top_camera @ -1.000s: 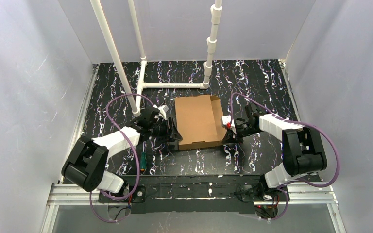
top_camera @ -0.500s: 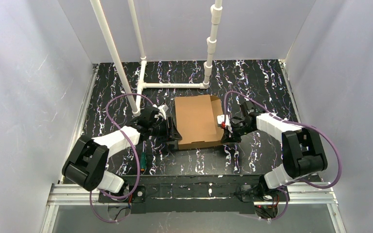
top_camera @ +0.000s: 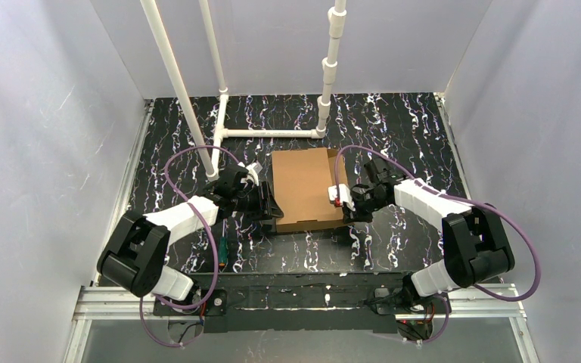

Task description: Fold the paper box

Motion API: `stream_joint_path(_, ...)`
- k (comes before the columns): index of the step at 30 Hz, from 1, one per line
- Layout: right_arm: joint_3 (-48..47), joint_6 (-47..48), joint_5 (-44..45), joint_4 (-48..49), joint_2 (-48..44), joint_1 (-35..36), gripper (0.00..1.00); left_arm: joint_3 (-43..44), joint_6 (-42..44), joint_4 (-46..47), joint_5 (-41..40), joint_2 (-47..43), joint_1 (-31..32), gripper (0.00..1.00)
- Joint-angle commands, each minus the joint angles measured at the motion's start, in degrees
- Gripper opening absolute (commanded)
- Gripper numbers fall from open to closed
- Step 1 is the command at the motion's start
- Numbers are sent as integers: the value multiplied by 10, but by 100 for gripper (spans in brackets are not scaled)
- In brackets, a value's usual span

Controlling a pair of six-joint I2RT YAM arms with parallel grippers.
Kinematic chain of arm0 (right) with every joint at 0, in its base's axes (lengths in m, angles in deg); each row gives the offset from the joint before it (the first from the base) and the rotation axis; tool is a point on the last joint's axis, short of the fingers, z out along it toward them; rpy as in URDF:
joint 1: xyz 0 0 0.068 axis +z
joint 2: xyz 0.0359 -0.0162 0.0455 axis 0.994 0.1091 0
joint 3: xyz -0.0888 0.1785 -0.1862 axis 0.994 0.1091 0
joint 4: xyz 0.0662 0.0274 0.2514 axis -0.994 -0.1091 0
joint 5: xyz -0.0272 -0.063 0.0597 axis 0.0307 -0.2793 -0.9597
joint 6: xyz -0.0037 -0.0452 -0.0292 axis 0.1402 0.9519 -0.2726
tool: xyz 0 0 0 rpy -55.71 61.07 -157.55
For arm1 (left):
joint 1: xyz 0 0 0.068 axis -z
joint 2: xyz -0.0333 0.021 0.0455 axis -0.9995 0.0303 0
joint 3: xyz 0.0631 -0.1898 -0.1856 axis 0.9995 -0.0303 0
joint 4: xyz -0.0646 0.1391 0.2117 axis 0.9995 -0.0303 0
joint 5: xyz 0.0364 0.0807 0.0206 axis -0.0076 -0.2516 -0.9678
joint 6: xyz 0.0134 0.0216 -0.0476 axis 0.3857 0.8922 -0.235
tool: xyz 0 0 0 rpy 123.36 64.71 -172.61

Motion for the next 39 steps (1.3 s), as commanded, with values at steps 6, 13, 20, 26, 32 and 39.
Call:
stream_joint_path(6,-42,-14,15,7,2,58,1,-1,12,-35,-18,19,5,45)
stream_joint_path(13,-66,-40,34,5,16,80,1,0,10,-31,-15,22,5,44)
stream_joint_path(20,-99,-112,76,-23,3,71,30,-8,13,-39,-23,13,5,45)
stream_joint_path(26,-96,-129,55,-60,-71,27,55,-11,14,-39,-24,10,5,45)
stream_joint_path(32,-28,-301,71,78,-135,-92,14,-10,14,-37,-21,8,5,45)
stream_joint_path(39,1,-578,181,172,-33,-147,1,-3,14,-32,-12,13,5,45)
